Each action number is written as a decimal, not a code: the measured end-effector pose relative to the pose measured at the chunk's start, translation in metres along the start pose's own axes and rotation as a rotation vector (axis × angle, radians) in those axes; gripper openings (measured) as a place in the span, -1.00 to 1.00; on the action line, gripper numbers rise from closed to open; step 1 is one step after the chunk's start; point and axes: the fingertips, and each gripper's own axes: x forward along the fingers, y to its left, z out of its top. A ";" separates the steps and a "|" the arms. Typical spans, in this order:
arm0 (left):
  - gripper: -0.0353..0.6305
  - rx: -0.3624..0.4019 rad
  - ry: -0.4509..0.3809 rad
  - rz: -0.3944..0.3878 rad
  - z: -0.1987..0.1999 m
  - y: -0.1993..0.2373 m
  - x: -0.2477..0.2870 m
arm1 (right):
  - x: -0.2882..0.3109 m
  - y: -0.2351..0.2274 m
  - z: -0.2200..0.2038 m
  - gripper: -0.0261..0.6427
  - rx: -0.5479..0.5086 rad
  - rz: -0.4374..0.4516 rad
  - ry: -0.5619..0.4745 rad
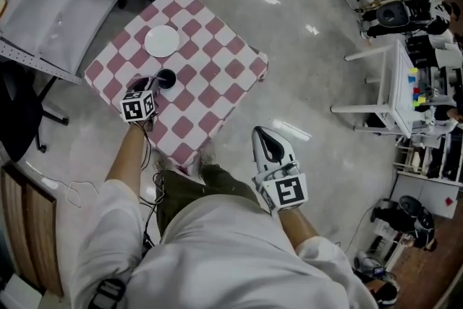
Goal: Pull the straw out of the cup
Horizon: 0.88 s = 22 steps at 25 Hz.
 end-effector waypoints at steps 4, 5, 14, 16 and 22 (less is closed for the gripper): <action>-0.51 -0.010 -0.002 0.001 -0.002 0.001 0.007 | 0.002 -0.003 -0.004 -0.91 -0.003 -0.002 0.009; -0.51 -0.013 -0.002 0.002 -0.003 0.001 0.008 | 0.002 -0.003 -0.005 -0.91 -0.003 -0.003 0.012; -0.67 -0.017 -0.019 0.010 0.003 0.003 0.013 | 0.002 -0.008 -0.010 -0.91 -0.005 -0.006 0.034; -0.73 -0.012 -0.019 0.010 0.003 0.001 0.013 | 0.003 -0.008 -0.008 -0.91 -0.004 -0.005 0.031; -0.78 0.019 -0.019 -0.001 0.006 -0.005 0.014 | 0.005 -0.010 -0.008 -0.91 0.002 -0.002 0.028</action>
